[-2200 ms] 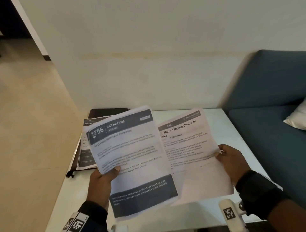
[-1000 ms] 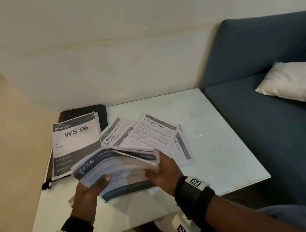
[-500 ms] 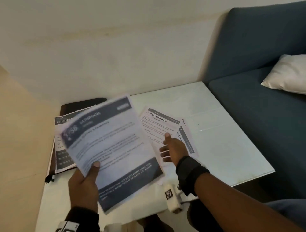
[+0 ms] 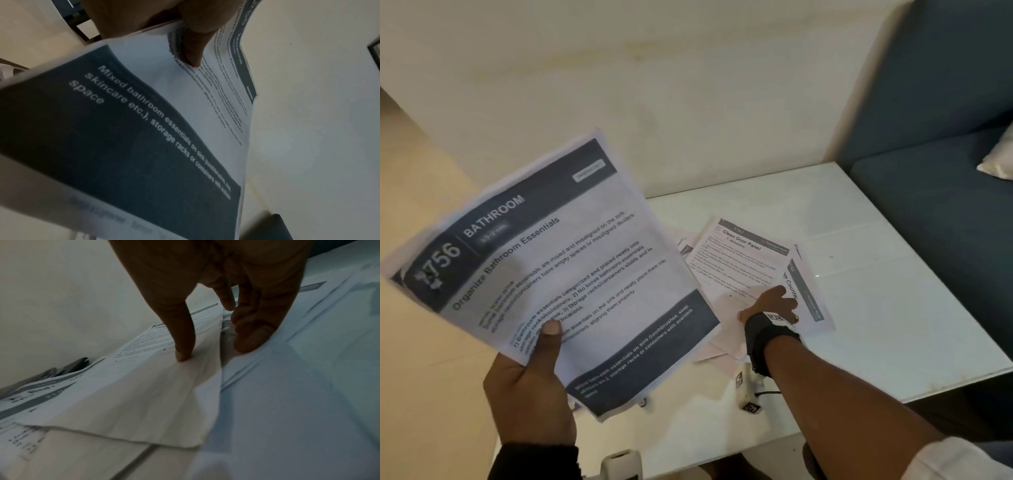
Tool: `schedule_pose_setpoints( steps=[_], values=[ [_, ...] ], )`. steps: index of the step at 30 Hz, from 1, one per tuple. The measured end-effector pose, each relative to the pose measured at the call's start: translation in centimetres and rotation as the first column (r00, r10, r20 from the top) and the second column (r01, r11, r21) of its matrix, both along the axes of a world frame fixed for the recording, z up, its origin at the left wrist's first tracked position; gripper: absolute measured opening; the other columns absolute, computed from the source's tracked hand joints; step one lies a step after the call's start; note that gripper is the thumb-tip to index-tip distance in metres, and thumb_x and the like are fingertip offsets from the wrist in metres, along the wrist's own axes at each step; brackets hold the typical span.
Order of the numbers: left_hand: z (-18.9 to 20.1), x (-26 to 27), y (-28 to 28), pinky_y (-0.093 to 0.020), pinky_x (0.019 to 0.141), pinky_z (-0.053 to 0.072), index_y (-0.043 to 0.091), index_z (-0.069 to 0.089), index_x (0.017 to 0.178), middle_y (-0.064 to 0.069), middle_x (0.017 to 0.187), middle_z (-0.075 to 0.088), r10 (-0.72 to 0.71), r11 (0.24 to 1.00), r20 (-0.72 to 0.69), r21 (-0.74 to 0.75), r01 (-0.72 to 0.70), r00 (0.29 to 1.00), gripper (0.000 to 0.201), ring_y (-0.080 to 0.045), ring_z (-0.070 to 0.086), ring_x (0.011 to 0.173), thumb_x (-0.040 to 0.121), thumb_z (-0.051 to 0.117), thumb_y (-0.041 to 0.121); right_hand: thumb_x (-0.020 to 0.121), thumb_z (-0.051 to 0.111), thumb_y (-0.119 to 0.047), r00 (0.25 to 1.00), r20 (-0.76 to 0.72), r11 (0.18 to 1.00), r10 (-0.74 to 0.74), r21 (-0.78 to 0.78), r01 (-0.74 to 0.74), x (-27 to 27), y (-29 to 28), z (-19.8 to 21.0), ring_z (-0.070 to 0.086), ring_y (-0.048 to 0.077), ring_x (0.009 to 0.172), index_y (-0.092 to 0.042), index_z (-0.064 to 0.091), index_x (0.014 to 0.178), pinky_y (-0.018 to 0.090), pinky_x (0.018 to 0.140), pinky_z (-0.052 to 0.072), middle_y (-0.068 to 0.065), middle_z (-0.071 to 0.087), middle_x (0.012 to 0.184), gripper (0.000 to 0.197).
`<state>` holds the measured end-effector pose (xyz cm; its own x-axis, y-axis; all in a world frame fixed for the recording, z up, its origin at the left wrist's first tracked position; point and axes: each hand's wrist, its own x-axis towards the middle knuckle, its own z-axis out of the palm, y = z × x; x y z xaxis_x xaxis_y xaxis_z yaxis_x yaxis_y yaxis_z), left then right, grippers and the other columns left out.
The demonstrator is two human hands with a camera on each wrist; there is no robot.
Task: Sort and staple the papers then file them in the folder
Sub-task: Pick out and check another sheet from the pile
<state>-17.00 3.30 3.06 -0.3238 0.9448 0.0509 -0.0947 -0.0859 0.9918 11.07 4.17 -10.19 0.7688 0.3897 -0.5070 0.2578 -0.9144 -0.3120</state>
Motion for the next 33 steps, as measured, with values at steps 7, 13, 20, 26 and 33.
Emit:
schedule_pose_setpoints(
  steps=[7, 13, 20, 26, 33],
  values=[
    [-0.4, -0.4, 0.2, -0.012, 0.074, 0.055, 0.022, 0.063, 0.120, 0.019, 0.107, 0.069, -0.005, 0.999, 0.016, 0.037, 0.004, 1.000, 0.042, 0.000, 0.068, 0.089, 0.079, 0.069, 0.031, 0.090, 0.058, -0.021, 0.997, -0.078, 0.991, -0.011, 0.131, 0.021, -0.3, 0.3, 0.0, 0.048, 0.038, 0.126, -0.002, 0.019, 0.145, 0.042, 0.101, 0.041, 0.020, 0.047, 0.138, 0.070],
    [-1.4, -1.3, 0.5, -0.012, 0.073, 0.056, 0.016, 0.063, 0.123, 0.012, 0.113, 0.068, -0.020, 1.000, 0.022, -0.007, 0.021, 1.000, 0.036, -0.003, 0.068, 0.088, 0.089, 0.068, 0.022, 0.091, 0.047, -0.014, 0.992, -0.128, 0.938, 0.001, 0.344, 0.043, -0.3, -1.0, 0.7, 0.058, 0.031, 0.113, -0.016, 0.055, 0.124, 0.038, 0.095, 0.049, 0.010, 0.060, 0.127, 0.034],
    [-1.3, -0.4, 0.7, -0.016, 0.074, 0.058, 0.020, 0.062, 0.123, 0.020, 0.107, 0.068, -0.084, 0.996, 0.056, -0.040, 0.086, 0.995, 0.036, 0.002, 0.067, 0.088, 0.090, 0.063, 0.007, 0.091, 0.057, -0.003, 0.983, -0.097, 0.789, 0.155, 0.611, -0.064, 4.7, -4.4, 5.8, 0.058, 0.025, 0.101, -0.013, 0.064, 0.113, 0.029, 0.083, 0.041, 0.009, 0.065, 0.111, 0.025],
    [-1.2, 0.3, 0.2, -0.038, 0.089, 0.048, 0.031, 0.067, 0.106, 0.019, 0.097, 0.074, -0.245, 0.953, 0.072, -0.165, 0.254, 0.967, 0.029, -0.018, 0.064, 0.102, 0.090, 0.064, 0.007, 0.090, 0.060, 0.004, 0.938, -0.144, 0.649, 0.315, 0.754, -0.102, 6.1, -8.0, 12.4, 0.065, 0.024, 0.100, -0.027, 0.068, 0.102, 0.042, 0.089, 0.051, -0.003, 0.072, 0.104, 0.034],
    [-1.4, 2.3, -1.3, -0.028, 0.072, 0.053, 0.012, 0.068, 0.108, 0.001, 0.100, 0.076, -0.379, 0.880, 0.097, -0.268, 0.391, 0.920, 0.018, -0.020, 0.072, 0.091, 0.093, 0.060, 0.004, 0.095, 0.055, -0.002, 0.788, -0.360, 0.604, 0.500, 0.797, -0.020, 2.5, -10.5, 15.2, 0.067, 0.025, 0.106, -0.019, 0.067, 0.118, 0.044, 0.092, 0.053, -0.001, 0.073, 0.112, 0.031]
  ],
)
